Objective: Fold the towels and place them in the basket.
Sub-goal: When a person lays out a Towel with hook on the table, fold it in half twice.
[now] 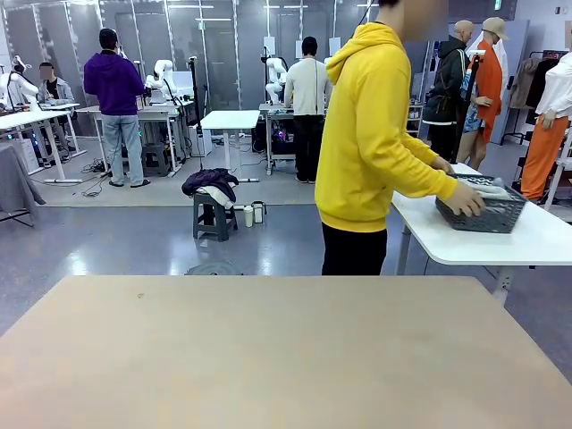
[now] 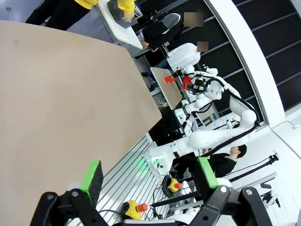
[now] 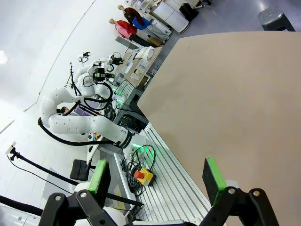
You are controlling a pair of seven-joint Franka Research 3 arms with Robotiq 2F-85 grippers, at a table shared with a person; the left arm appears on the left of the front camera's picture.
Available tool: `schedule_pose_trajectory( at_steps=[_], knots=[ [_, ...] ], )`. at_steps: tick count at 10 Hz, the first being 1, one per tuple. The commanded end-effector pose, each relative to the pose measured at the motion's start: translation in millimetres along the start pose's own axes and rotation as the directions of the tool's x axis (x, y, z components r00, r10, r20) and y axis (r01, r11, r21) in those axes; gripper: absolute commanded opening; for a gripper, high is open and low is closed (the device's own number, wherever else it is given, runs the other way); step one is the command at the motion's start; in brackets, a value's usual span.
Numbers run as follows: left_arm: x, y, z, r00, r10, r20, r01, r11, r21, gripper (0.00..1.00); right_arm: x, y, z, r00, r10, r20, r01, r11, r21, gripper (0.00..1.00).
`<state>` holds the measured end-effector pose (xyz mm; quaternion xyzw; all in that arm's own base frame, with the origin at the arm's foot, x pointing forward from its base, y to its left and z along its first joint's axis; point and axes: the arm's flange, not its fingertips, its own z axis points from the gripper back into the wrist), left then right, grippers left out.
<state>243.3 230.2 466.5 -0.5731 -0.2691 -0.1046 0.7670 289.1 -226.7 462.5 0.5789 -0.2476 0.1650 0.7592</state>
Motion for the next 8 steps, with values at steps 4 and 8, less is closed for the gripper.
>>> schedule_pose_trajectory(
  at_steps=[4, 8],
  knots=[
    [-0.6, 1.5, 1.4, 1.0, -0.024, 0.001, 0.024, 1.0, -0.018, 1.0, 0.4, -0.7, -0.2, 1.0, 0.019, 0.013, -0.019, 1.0, 0.012, 1.0],
    [-0.6, 1.5, 1.4, 1.0, -0.024, 0.001, 0.024, 1.0, -0.018, 1.0, 0.4, -0.7, -0.2, 1.0, 0.019, 0.013, -0.019, 1.0, 0.012, 1.0]
  ],
)
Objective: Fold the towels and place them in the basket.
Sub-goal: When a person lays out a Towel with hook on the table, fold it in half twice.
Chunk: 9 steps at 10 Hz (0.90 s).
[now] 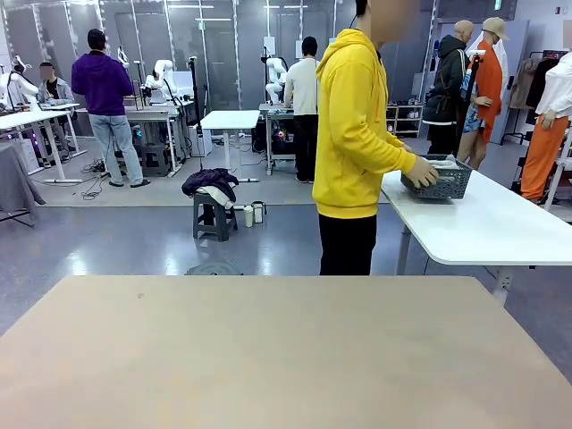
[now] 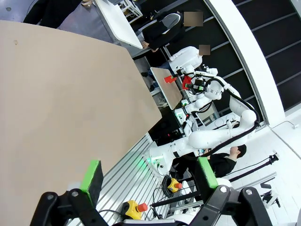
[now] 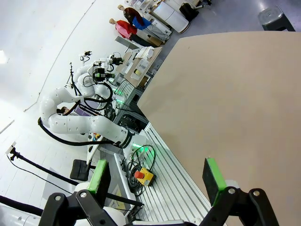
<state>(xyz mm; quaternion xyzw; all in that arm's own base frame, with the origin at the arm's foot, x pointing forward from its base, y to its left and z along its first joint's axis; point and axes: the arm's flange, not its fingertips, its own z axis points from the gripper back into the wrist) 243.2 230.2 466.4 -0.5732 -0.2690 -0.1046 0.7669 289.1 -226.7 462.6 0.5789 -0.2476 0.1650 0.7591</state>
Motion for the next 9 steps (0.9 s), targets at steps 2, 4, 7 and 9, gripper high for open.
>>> schedule_pose_trajectory(
  at_steps=[2, 4, 7, 9],
  knots=[
    [-0.6, 1.4, 1.5, 1.0, -0.025, 0.002, 0.025, 1.0, -0.018, 1.0, 0.4, -0.7, -0.2, 1.0, 0.019, 0.013, -0.019, 1.0, 0.012, 1.0],
    [-0.6, 1.4, 1.5, 1.0, -0.025, 0.002, 0.025, 1.0, -0.018, 1.0, 0.4, -0.7, -0.2, 1.0, 0.019, 0.013, -0.019, 1.0, 0.012, 1.0],
    [-0.6, 1.4, 1.5, 1.0, -0.025, 0.002, 0.025, 1.0, -0.018, 1.0, 0.4, -0.7, -0.2, 1.0, 0.019, 0.013, -0.019, 1.0, 0.012, 1.0],
    [-0.6, 1.4, 1.5, 1.0, -0.025, 0.002, 0.025, 1.0, -0.018, 1.0, 0.4, -0.7, -0.2, 1.0, 0.019, 0.013, -0.019, 1.0, 0.012, 1.0]
  ],
)
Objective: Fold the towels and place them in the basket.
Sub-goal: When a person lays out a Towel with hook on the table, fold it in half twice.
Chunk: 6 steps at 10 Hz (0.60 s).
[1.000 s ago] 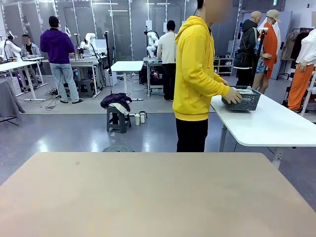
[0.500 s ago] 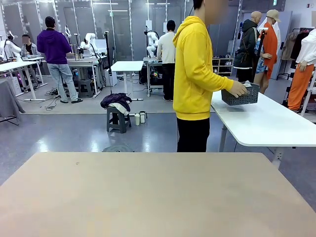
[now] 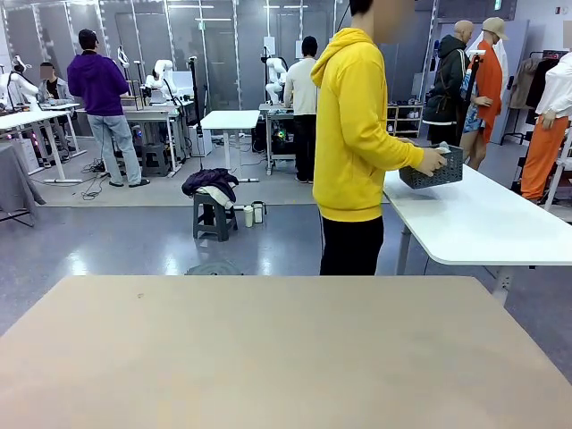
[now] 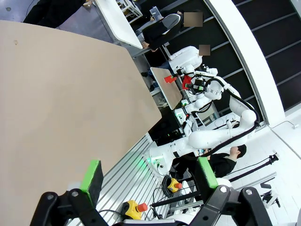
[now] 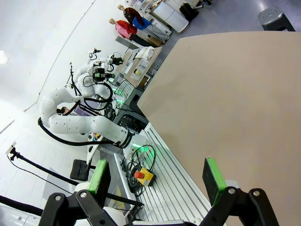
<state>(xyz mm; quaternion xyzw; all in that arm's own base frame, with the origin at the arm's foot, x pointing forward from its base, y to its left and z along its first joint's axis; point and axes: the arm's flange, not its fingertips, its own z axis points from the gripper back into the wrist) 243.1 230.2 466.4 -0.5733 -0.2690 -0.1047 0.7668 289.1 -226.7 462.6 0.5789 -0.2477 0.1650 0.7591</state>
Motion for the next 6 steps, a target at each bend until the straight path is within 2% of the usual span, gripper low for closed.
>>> schedule_pose_trajectory(
  at_steps=[1, 6],
  knots=[
    [-0.5, 1.5, 1.4, 1.0, -0.024, 0.001, 0.024, 1.0, -0.017, 1.0, 0.4, -0.7, -0.2, 1.0, 0.019, 0.013, -0.019, 1.0, 0.012, 1.0],
    [-0.5, 1.5, 1.4, 1.0, -0.024, 0.001, 0.024, 1.0, -0.017, 1.0, 0.4, -0.7, -0.2, 1.0, 0.019, 0.013, -0.019, 1.0, 0.012, 1.0]
  ],
)
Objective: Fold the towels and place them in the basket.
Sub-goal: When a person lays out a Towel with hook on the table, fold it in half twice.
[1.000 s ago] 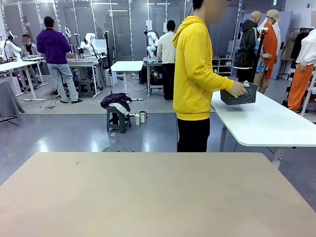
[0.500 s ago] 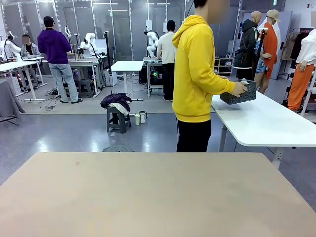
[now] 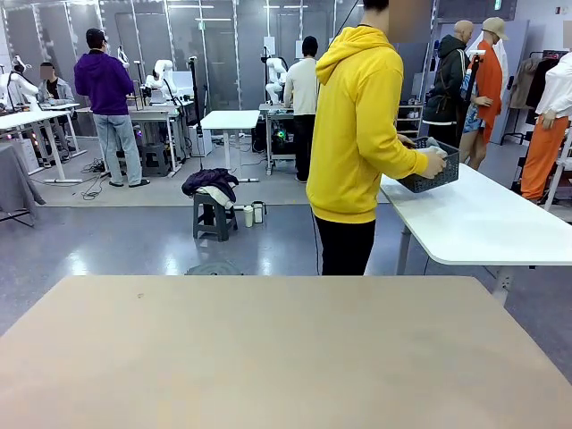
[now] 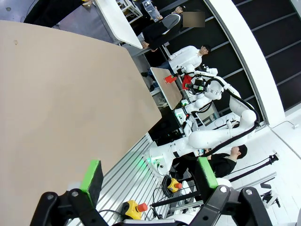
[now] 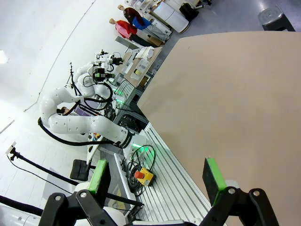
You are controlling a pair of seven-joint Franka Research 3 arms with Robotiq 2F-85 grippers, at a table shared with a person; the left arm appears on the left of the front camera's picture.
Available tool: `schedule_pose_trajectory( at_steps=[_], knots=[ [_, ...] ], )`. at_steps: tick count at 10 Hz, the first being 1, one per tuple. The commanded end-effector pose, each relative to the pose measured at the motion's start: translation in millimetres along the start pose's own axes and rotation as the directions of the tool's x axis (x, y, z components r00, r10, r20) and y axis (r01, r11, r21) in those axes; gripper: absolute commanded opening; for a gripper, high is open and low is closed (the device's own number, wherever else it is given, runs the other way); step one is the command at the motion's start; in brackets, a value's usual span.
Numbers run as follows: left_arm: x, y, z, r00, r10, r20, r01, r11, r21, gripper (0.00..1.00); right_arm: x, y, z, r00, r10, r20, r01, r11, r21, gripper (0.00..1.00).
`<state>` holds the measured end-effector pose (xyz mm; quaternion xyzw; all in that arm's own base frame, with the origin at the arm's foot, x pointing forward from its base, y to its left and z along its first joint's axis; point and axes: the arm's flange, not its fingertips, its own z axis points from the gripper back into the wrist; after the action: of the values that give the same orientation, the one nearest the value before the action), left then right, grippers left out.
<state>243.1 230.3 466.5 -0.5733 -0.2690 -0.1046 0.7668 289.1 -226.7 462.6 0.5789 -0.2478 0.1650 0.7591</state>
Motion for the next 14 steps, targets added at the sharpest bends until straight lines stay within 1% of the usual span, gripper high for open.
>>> schedule_pose_trajectory(
  at_steps=[1, 14],
  knots=[
    [-0.5, 1.5, 1.4, 1.0, -0.024, 0.001, 0.025, 1.0, -0.017, 1.0, 0.4, -0.7, -0.2, 1.0, 0.019, 0.013, -0.019, 1.0, 0.012, 1.0],
    [-0.5, 1.5, 1.4, 1.0, -0.024, 0.001, 0.025, 1.0, -0.017, 1.0, 0.4, -0.7, -0.2, 1.0, 0.019, 0.013, -0.019, 1.0, 0.012, 1.0]
  ],
)
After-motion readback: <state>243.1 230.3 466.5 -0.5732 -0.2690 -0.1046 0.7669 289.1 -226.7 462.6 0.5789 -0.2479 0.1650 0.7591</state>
